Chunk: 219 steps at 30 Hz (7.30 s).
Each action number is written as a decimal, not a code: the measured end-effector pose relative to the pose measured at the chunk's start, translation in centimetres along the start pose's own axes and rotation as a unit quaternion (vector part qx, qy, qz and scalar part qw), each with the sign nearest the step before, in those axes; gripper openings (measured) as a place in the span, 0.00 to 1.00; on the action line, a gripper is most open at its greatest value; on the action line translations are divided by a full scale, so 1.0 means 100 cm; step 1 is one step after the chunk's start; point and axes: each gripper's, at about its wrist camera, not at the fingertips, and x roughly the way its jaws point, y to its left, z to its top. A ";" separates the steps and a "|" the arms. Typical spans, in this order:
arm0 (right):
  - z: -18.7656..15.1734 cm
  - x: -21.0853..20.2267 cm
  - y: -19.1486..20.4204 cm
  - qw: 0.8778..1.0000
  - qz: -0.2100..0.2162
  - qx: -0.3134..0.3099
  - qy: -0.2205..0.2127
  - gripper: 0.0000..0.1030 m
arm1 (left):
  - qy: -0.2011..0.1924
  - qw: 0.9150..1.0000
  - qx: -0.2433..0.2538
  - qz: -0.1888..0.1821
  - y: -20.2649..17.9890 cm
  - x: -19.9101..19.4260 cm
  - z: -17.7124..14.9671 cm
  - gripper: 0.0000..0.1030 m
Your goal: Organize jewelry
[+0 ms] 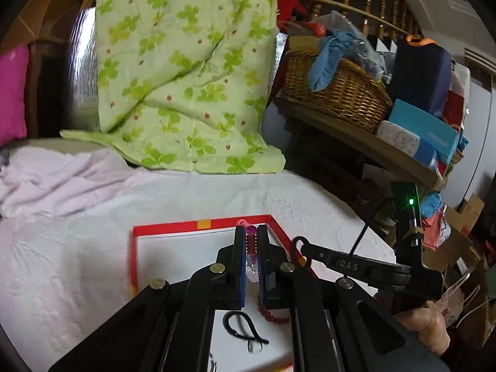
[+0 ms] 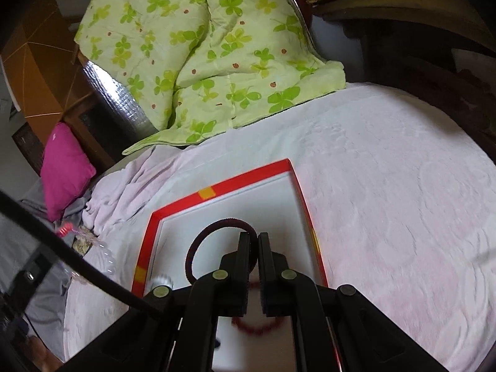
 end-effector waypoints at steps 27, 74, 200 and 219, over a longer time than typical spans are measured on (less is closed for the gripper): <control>-0.002 0.088 0.002 0.994 -0.042 0.000 0.097 0.09 | 0.141 0.989 -0.039 0.013 0.033 0.097 -0.051 0.07; -0.172 -0.141 0.012 0.996 0.013 -0.050 0.066 0.21 | 0.069 0.981 0.066 0.170 -0.013 -0.141 -0.154 0.74; -0.192 -0.057 0.036 0.969 -0.130 -0.183 0.100 0.14 | 0.213 0.969 0.035 0.117 -0.006 -0.062 -0.191 0.09; -0.192 -0.060 0.032 0.974 -0.125 -0.156 0.105 0.15 | 0.223 0.969 0.023 0.102 -0.005 -0.058 -0.193 0.32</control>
